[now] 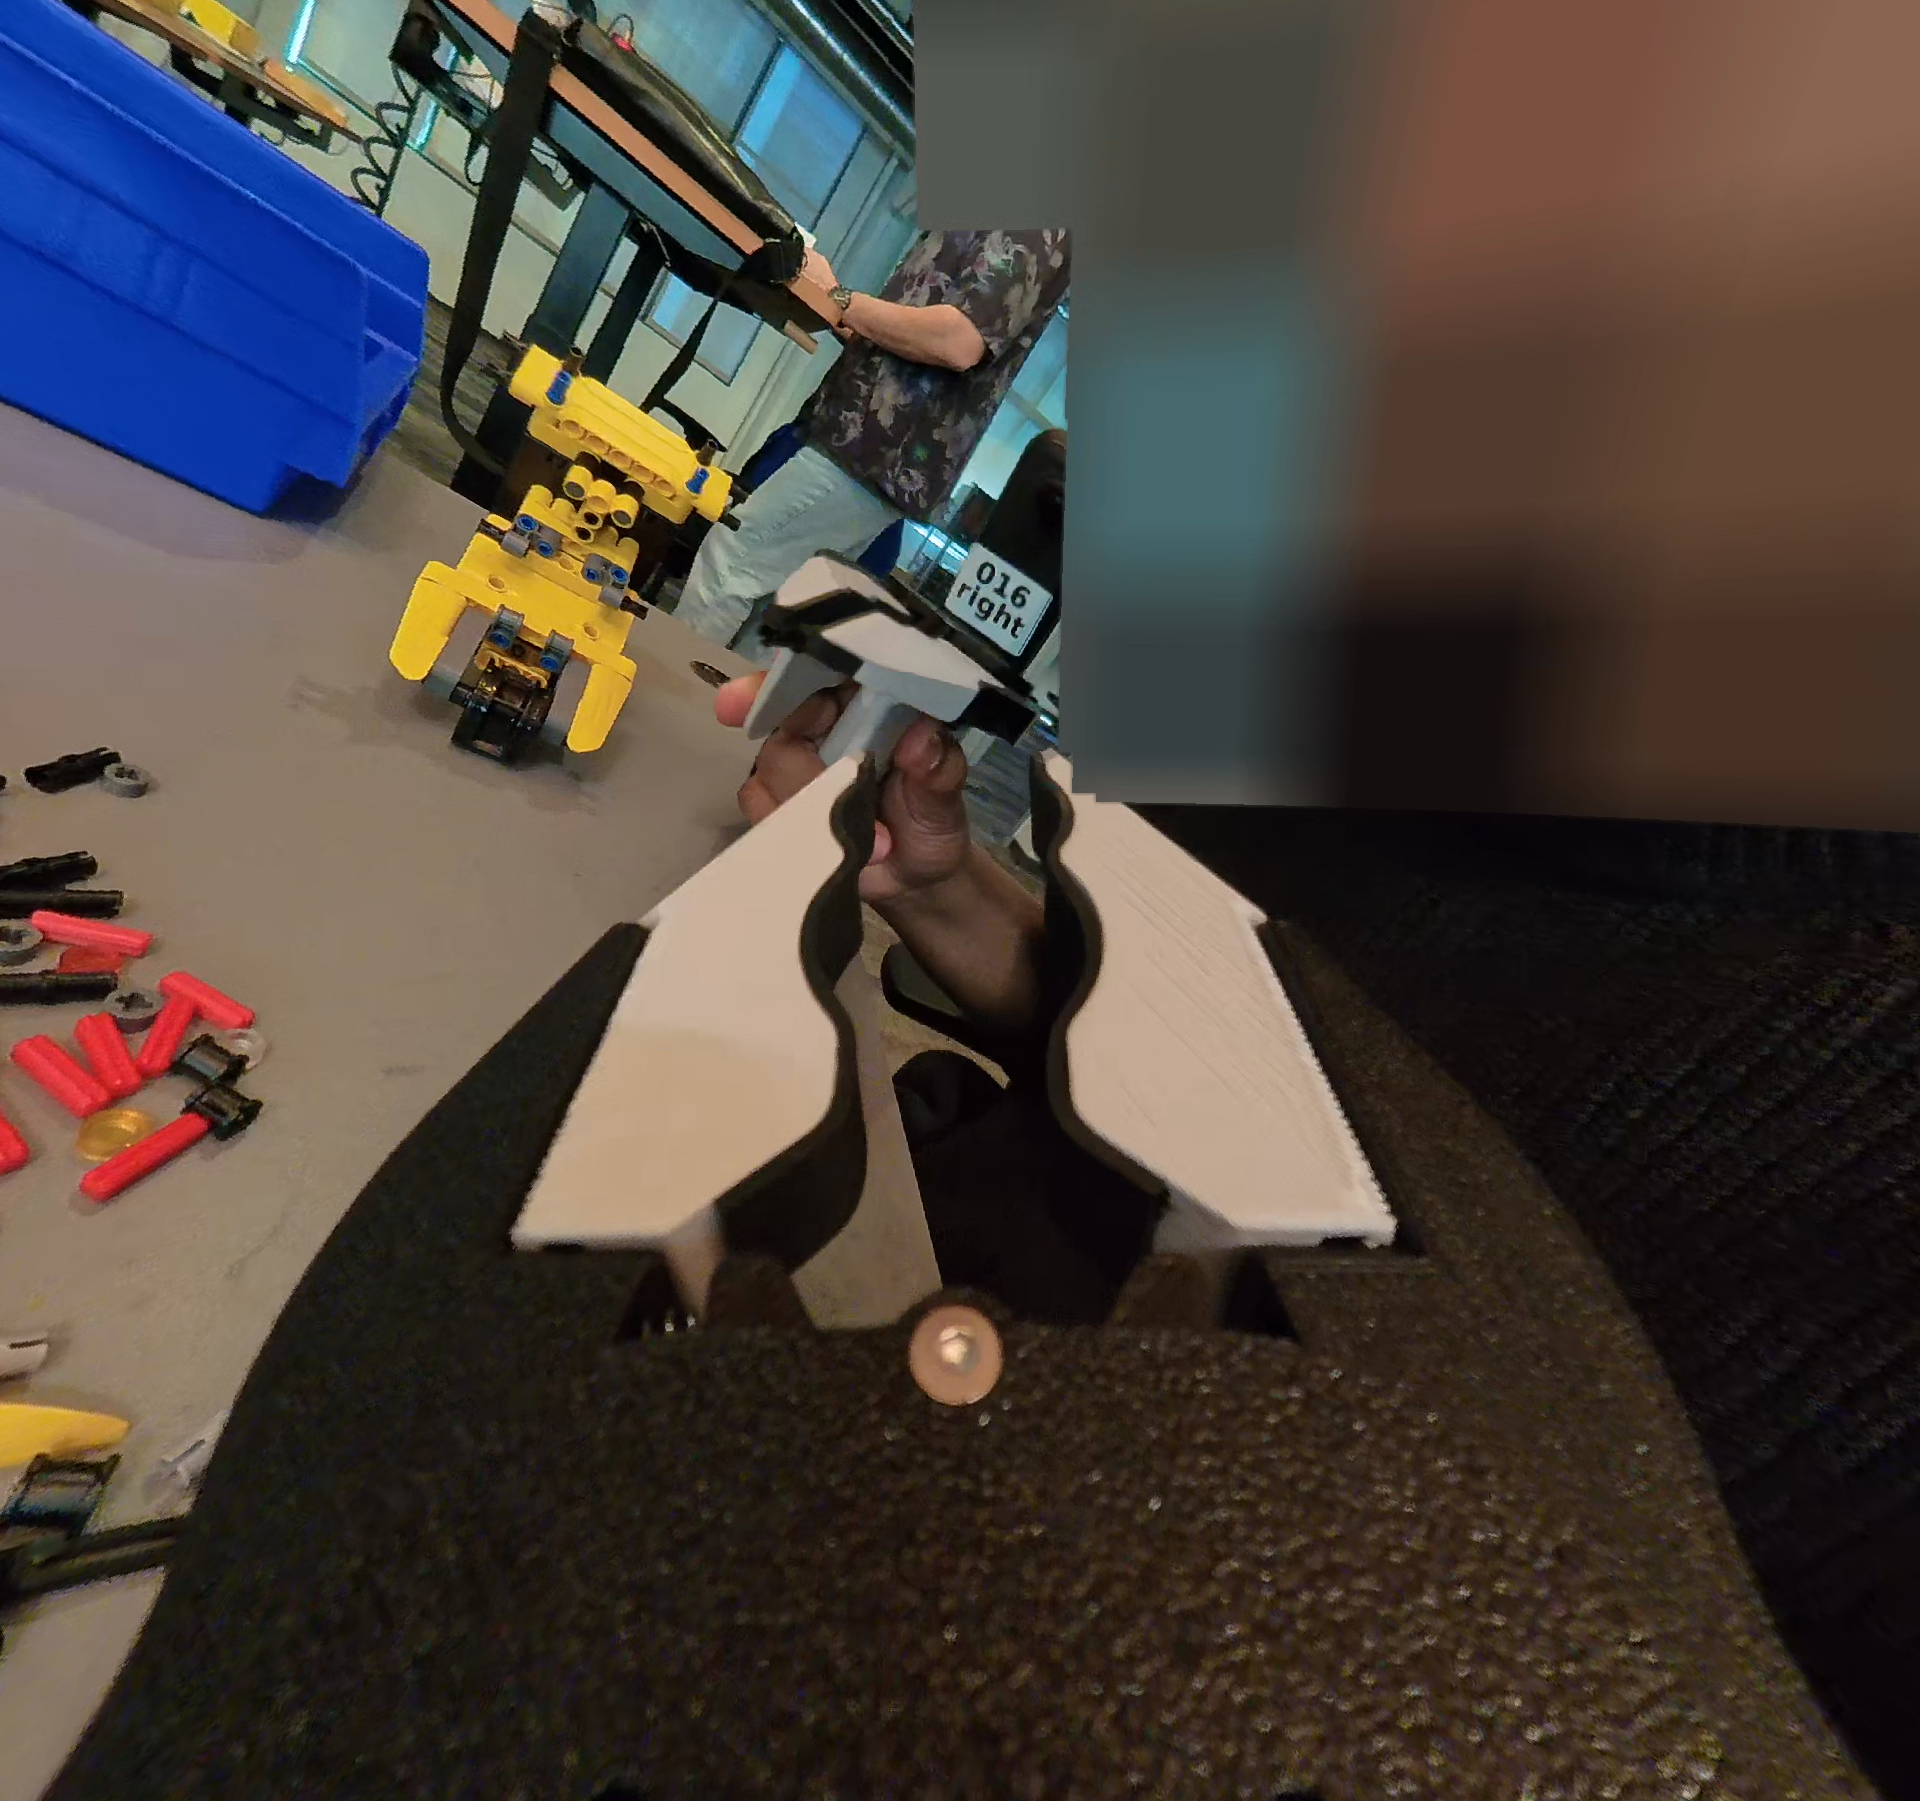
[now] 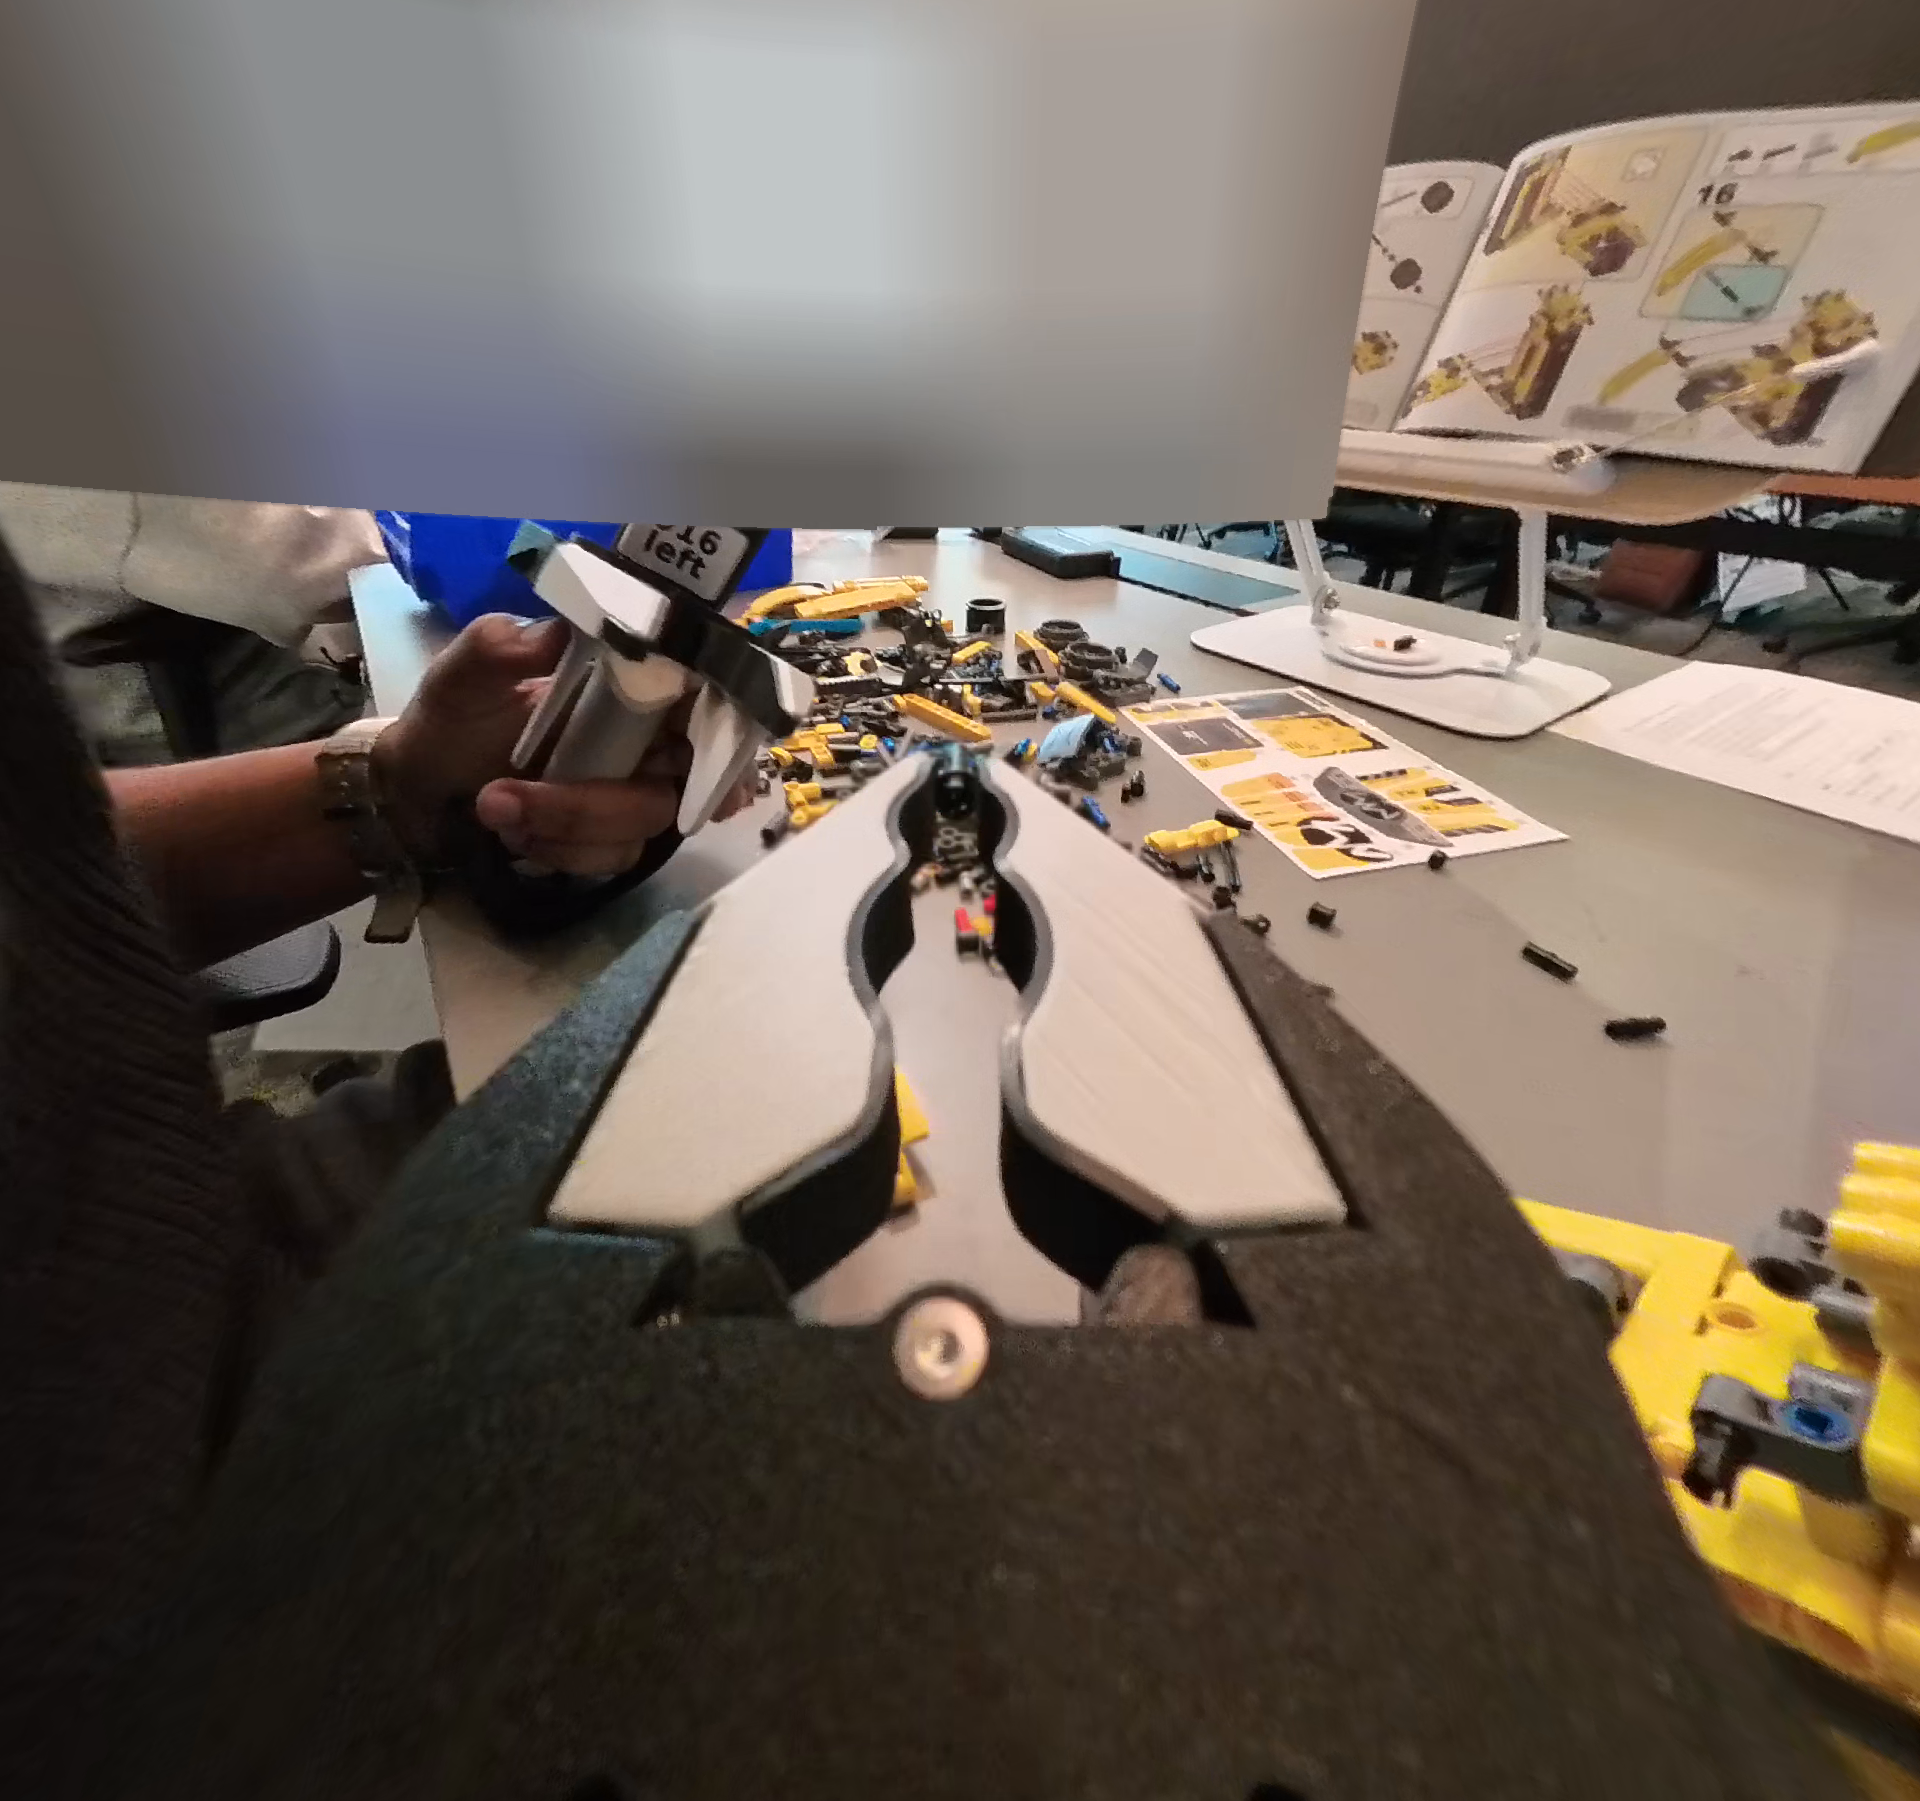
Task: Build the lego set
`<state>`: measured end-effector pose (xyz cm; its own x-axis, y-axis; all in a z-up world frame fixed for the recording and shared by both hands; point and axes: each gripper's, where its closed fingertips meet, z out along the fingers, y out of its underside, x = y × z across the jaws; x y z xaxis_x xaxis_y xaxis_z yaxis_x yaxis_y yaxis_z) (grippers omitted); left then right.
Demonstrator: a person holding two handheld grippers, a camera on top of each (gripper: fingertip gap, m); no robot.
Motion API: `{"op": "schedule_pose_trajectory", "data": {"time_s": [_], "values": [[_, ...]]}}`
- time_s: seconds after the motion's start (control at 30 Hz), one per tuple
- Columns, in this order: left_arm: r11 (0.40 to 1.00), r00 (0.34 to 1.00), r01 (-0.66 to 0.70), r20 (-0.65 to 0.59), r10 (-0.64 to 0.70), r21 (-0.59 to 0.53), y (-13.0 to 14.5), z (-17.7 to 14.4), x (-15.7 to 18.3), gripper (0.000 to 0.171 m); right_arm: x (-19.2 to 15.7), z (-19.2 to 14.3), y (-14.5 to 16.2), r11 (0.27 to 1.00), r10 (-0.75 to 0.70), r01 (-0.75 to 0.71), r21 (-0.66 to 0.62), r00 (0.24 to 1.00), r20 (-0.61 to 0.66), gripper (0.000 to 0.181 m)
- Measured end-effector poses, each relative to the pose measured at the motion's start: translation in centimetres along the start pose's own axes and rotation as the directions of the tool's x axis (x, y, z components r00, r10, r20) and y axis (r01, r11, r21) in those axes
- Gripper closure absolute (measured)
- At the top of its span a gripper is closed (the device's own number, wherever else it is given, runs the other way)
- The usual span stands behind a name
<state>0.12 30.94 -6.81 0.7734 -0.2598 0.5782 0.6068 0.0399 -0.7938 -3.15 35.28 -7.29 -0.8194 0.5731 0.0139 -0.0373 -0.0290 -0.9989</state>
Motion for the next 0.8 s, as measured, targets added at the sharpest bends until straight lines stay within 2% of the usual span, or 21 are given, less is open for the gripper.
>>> {"op": "schedule_pose_trajectory", "data": {"time_s": [0.2, 0.47, 0.67, 0.8], "values": [[0.996, 0.997, -0.055, 0.056, 0.051, 0.067, -1.2, -1.0, -0.3, 0.143, 0.2, 0.5, 1.7, 0.992, -0.038, 0.03, -0.126, 0.997, -0.063, 0.177], [0.973, 0.98, -0.15, 0.152, 0.124, 0.174, -3.4, -2.7, -0.6, 0.143, 0.1, -0.4, 1.7, 0.991, -0.036, 0.026, -0.132, 0.996, -0.08, 0.177], [0.942, 0.993, -0.066, 0.116, 0.029, 0.328, -5.4, -4.9, -1.0, 0.143, 0.0, -0.6, 1.8, 0.99, -0.056, 0.044, -0.137, 0.995, -0.087, 0.177], [0.917, 0.988, -0.089, 0.148, 0.034, 0.388, -6.3, -6.1, -1.1, 0.144, -0.1, -0.6, 1.8, 0.989, -0.061, 0.048, -0.143, 0.994, -0.089, 0.176]]}}
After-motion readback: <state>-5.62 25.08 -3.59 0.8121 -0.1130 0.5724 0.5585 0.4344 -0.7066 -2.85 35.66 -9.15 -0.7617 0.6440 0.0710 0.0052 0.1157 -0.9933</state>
